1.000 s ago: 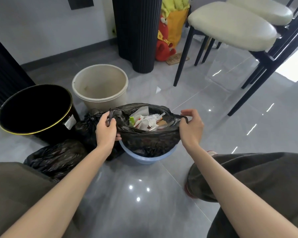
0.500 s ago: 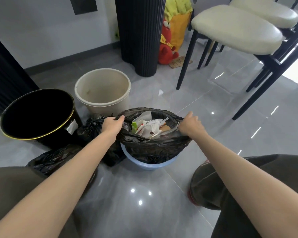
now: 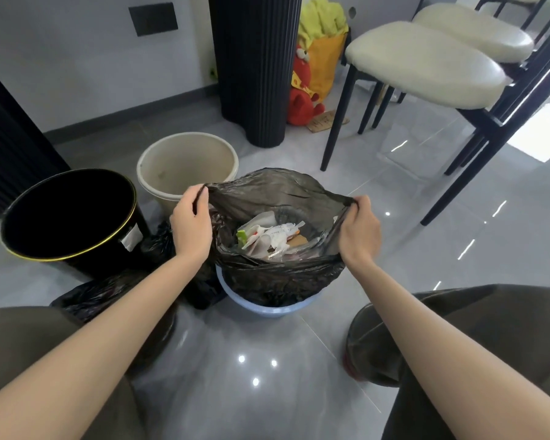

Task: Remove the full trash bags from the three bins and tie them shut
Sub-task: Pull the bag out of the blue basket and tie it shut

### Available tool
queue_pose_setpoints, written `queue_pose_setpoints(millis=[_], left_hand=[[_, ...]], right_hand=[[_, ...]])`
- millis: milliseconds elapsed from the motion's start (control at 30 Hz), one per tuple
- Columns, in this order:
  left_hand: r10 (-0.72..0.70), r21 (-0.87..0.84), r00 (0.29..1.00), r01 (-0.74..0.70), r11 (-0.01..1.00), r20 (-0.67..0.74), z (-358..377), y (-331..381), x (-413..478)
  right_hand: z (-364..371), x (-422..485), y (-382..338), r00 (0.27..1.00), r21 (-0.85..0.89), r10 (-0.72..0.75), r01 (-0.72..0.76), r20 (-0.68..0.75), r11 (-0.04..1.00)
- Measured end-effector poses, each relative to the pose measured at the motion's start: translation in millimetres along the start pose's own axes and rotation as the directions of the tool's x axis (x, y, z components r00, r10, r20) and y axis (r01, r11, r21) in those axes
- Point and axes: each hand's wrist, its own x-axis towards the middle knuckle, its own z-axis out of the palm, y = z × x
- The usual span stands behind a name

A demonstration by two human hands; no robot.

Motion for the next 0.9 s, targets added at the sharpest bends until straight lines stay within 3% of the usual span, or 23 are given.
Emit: queue_pose_setpoints(millis=[133,267,400,567,667,767,900], left_hand=[[-0.007,-0.007,0.999,0.007,1.000,0.044,-11,1,-7],[-0.184,0.057,0.953,0.175,0.983,0.240,-12,-3,-15],[-0.372,-0.005,0.799,0.425,0.905,0.473,-6,7,-26],[-0.372,-0.028,0.709,0.482,0.876,0.599,5,14,-34],[-0.358,-0.019,0.672,0.484,0.875,0.649,13,17,-38],[-0.387,-0.056,0.603,0.584,0.810,0.698,22,22,-42],[-0.430,-0.101,0.523,0.713,0.694,0.736,34,21,-42]], right_hand=[[-2,-14,3,0.999,0.020,0.016,-0.016,0.037,1.000],[2,-15,-2,0.953,0.028,-0.024,0.016,0.303,0.999],[1,-19,-16,0.832,0.048,-0.062,0.042,0.552,0.998],[-11,-28,-14,0.643,0.025,-0.037,0.027,0.765,0.999],[-16,-32,-8,0.570,0.048,0.015,-0.094,0.822,0.994],[-17,-36,-2,0.581,0.103,0.026,-0.188,0.813,0.977],[-11,-45,3,0.600,0.080,0.027,-0.151,0.800,0.985]])
